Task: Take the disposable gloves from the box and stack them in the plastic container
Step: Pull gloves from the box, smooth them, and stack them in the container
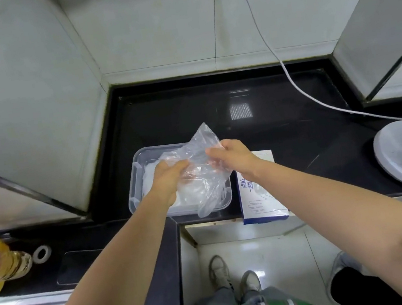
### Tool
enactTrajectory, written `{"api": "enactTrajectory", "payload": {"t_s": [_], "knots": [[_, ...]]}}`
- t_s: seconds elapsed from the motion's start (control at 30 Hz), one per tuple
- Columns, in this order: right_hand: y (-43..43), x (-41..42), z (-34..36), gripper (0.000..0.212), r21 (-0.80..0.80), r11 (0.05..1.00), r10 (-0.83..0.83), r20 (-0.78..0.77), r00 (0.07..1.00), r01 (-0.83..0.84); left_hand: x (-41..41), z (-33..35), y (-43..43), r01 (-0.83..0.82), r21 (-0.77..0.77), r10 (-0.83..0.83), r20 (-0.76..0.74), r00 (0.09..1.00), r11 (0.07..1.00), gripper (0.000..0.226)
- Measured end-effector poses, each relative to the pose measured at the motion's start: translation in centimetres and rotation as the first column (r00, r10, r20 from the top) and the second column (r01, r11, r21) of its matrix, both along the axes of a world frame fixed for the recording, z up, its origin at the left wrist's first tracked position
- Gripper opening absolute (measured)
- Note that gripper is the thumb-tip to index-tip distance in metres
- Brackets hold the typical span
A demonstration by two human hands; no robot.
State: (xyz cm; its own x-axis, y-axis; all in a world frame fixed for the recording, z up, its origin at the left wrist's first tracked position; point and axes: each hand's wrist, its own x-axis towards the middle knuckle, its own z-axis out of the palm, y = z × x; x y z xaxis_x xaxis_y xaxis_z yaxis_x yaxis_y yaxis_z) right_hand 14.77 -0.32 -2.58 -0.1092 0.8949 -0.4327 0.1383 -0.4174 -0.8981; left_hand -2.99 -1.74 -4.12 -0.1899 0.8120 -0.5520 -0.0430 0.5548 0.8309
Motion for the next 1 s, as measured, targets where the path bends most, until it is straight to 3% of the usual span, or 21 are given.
{"api": "enactTrajectory", "payload": {"t_s": [0.07, 0.13, 0.27, 0.3, 0.4, 0.5, 0.6, 0.77, 0.87, 0.93, 1.0], "knots": [[0.2, -1.1, -0.4, 0.017, 0.022, 0.999, -0.049, 0.080, 0.996, 0.047, -0.4, -0.3, -0.1, -0.004, 0.053, 0.015, -0.199, 0.980, 0.999, 0.026], [0.4, -2.0, -0.8, 0.016, 0.013, 0.997, -0.071, 0.123, 0.990, 0.070, -0.9, -0.7, 0.2, -0.078, 0.054, 0.090, -0.268, 0.959, 0.995, 0.039], [0.2, -3.6, -1.8, 0.006, 0.004, 0.997, -0.073, 0.136, 0.988, 0.073, -1.8, -0.6, 0.1, -0.152, -0.178, 0.167, 0.074, 0.983, 0.972, 0.065], [0.1, -3.9, -1.9, 0.005, 0.015, 0.998, -0.056, 0.149, 0.987, 0.054, -1.7, -0.8, 0.0, -0.137, -0.184, 0.152, 0.070, 0.986, 0.973, 0.062], [0.1, -4.5, -2.1, 0.012, 0.082, 0.996, -0.054, 0.222, 0.973, 0.037, -1.4, -1.3, 0.0, -0.110, -0.071, 0.093, -0.209, 0.973, 0.991, 0.029], [0.5, -4.2, -2.0, 0.017, 0.152, 0.983, -0.140, 0.280, 0.950, 0.100, -2.1, -1.7, 0.5, -0.007, 0.137, 0.054, -0.343, 0.938, 0.990, 0.025], [0.9, -3.4, -1.9, 0.021, 0.182, 0.981, -0.133, 0.381, 0.915, 0.067, -3.1, -1.7, 0.7, 0.156, 0.184, -0.026, -0.565, 0.824, 0.970, 0.030], [1.9, -2.9, -2.2, 0.013, 0.273, 0.959, -0.201, 0.488, 0.850, 0.070, -4.1, -2.0, 0.9, 0.345, 0.043, -0.175, -0.800, 0.573, 0.938, 0.032], [2.0, -3.2, -1.7, 0.014, 0.452, 0.890, -0.258, 0.398, 0.880, 0.057, -4.3, -2.2, 1.0, 0.436, -0.057, -0.267, -0.859, 0.437, 0.898, 0.031], [2.0, -3.8, -1.4, 0.013, 0.516, 0.856, -0.175, 0.336, 0.926, -0.026, -4.1, -2.6, 1.3, 0.483, -0.080, -0.301, -0.866, 0.400, 0.872, 0.031], [2.0, -4.9, -1.5, 0.013, 0.454, 0.872, 0.004, 0.369, 0.929, -0.184, -3.7, -3.0, 1.7, 0.525, -0.111, -0.340, -0.868, 0.363, 0.844, 0.030]]}}
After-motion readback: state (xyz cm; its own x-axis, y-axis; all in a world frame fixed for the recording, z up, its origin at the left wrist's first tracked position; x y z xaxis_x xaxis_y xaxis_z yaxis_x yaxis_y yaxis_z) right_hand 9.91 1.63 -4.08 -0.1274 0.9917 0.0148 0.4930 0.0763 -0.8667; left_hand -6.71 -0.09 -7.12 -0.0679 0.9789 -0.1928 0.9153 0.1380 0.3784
